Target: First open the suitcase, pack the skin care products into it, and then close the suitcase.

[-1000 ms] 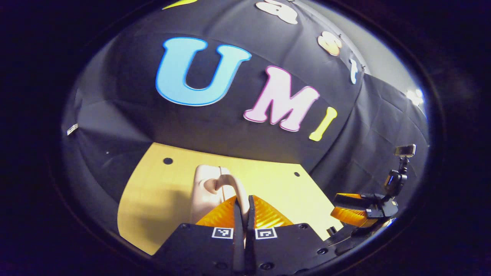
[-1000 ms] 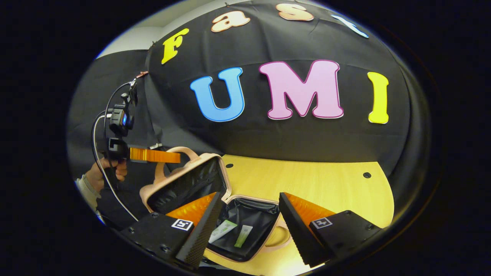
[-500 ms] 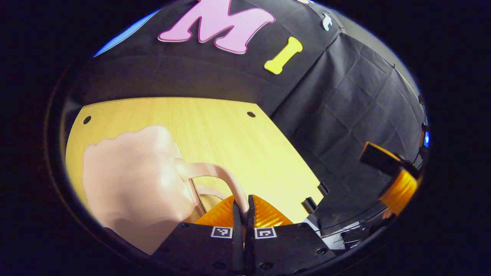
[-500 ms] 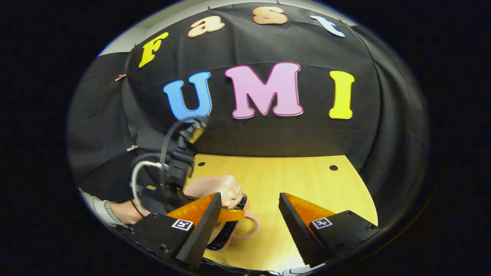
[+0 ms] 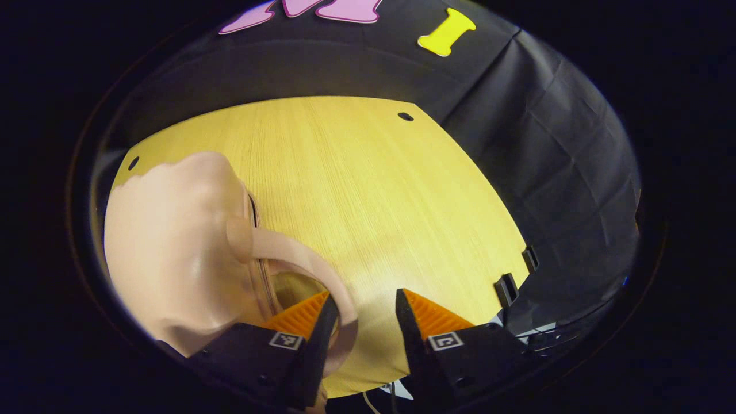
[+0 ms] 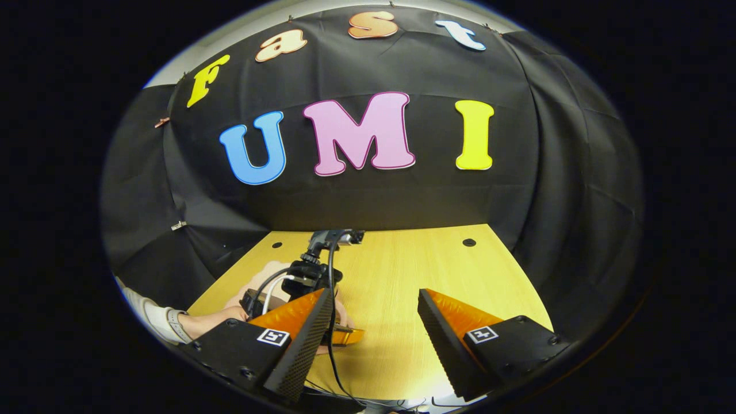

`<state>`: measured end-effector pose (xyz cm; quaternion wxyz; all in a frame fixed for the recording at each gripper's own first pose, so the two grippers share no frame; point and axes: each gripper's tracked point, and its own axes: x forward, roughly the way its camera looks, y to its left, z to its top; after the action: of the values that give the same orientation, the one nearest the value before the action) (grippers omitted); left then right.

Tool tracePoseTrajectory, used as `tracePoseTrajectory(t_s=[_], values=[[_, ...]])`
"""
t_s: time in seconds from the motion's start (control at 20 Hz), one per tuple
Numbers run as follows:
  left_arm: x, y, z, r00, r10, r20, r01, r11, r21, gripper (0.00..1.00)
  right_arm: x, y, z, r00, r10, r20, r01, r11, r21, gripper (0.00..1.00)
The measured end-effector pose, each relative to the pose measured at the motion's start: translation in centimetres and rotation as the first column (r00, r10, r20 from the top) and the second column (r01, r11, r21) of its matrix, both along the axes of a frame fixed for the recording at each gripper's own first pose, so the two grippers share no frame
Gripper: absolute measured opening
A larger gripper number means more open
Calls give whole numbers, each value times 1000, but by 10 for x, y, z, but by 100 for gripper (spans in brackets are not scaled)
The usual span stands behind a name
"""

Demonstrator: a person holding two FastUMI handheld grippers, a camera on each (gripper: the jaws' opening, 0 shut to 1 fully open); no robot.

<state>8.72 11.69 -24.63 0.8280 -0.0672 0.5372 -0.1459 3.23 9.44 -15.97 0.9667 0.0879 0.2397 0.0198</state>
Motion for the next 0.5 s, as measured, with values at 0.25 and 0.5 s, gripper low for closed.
tracePoseTrajectory(t_s=[0.25,0.5], values=[[32,8,75,962,78,261,-105,990,90,90,7,-44,13,999,-5,37,6,1000,-30,97],[33,-9,194,850,156,503,-197,980,29,96,13,-91,59,982,39,184,12,963,-270,98]])
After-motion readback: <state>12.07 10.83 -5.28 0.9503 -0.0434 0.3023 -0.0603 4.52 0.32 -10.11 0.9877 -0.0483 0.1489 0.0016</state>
